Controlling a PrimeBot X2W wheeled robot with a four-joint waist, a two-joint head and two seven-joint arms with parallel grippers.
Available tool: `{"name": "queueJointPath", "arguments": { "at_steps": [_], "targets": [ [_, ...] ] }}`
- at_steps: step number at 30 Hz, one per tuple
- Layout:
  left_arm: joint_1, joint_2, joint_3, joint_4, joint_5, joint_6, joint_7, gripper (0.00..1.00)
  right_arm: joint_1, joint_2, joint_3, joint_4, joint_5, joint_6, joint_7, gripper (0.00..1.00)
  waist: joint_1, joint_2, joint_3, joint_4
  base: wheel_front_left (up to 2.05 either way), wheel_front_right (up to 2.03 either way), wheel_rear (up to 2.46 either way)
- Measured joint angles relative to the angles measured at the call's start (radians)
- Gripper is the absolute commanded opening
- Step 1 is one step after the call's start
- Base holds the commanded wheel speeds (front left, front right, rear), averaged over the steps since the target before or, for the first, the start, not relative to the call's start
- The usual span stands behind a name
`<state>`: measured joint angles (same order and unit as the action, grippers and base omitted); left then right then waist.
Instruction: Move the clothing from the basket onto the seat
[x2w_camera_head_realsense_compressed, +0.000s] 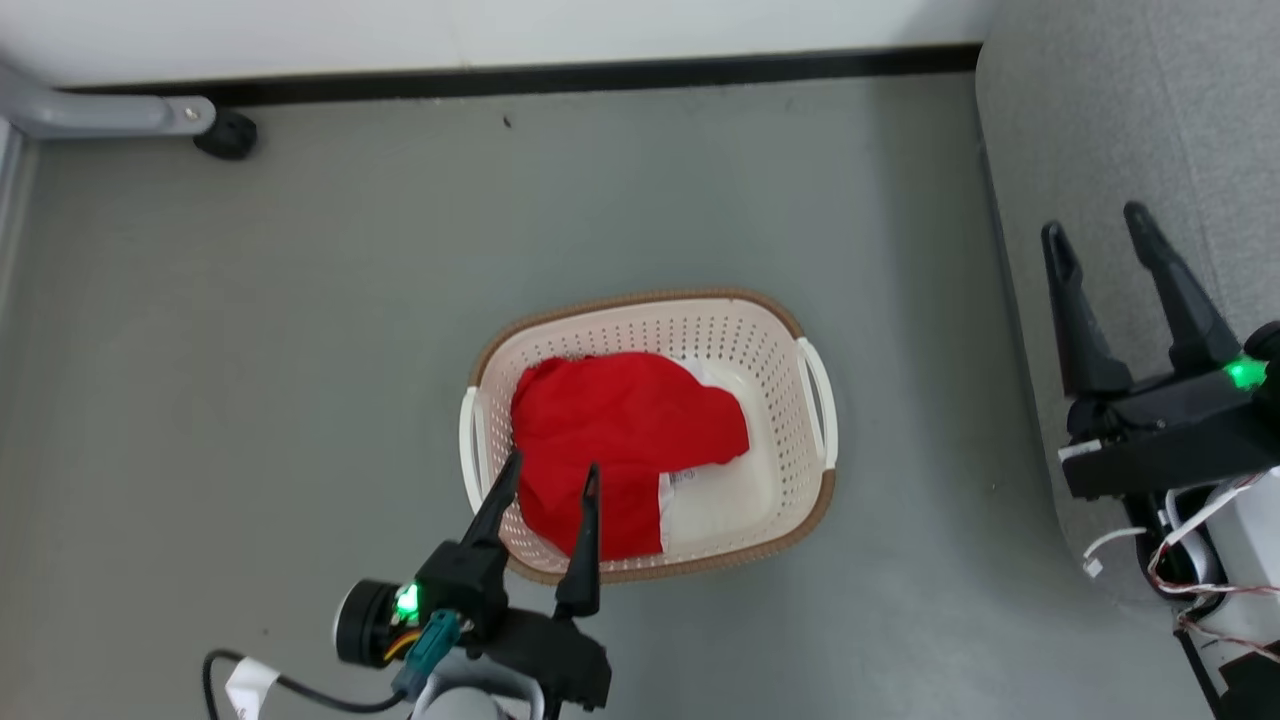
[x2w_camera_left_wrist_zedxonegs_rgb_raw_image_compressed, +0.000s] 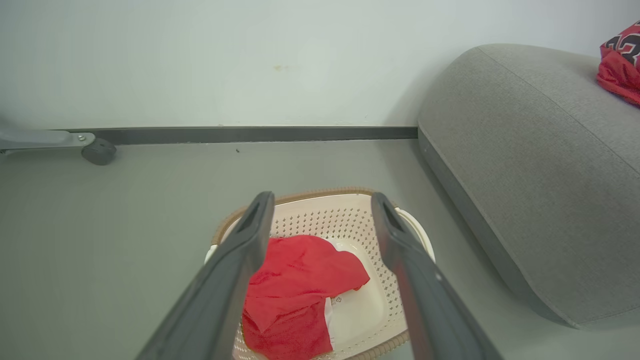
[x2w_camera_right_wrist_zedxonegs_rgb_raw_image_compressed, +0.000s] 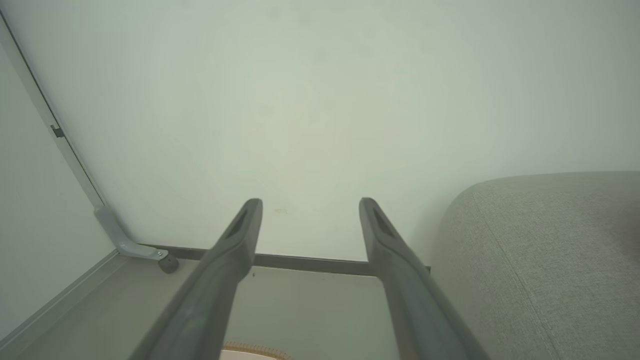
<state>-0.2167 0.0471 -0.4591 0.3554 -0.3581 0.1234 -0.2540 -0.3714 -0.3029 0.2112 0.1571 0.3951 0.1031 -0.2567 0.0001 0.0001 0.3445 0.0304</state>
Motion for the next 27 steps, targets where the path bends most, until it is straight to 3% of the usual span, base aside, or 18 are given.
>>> {"name": "queueJointPath", "arguments": {
  "at_steps": [18, 27],
  "targets": [
    [-0.336, -0.002, -0.173, 0.146, -0.11, 0.0, 0.0, 1.0, -0.168, -0.018, -0.008, -0.1, 0.0, 0.012, 0.0, 1.0, 0.0001, 0.0001, 0.257, -0.034, 0.0, 0.0, 0.0],
    [-0.501, -0.004, -0.186, 0.287, -0.125, 0.0, 0.054, 1.0, -0.225, -0.016, 0.017, -0.142, 0.002, 0.013, 0.0, 1.0, 0.0001, 0.0001, 0.385, -0.064, 0.0, 0.0, 0.0]
  ]
}}
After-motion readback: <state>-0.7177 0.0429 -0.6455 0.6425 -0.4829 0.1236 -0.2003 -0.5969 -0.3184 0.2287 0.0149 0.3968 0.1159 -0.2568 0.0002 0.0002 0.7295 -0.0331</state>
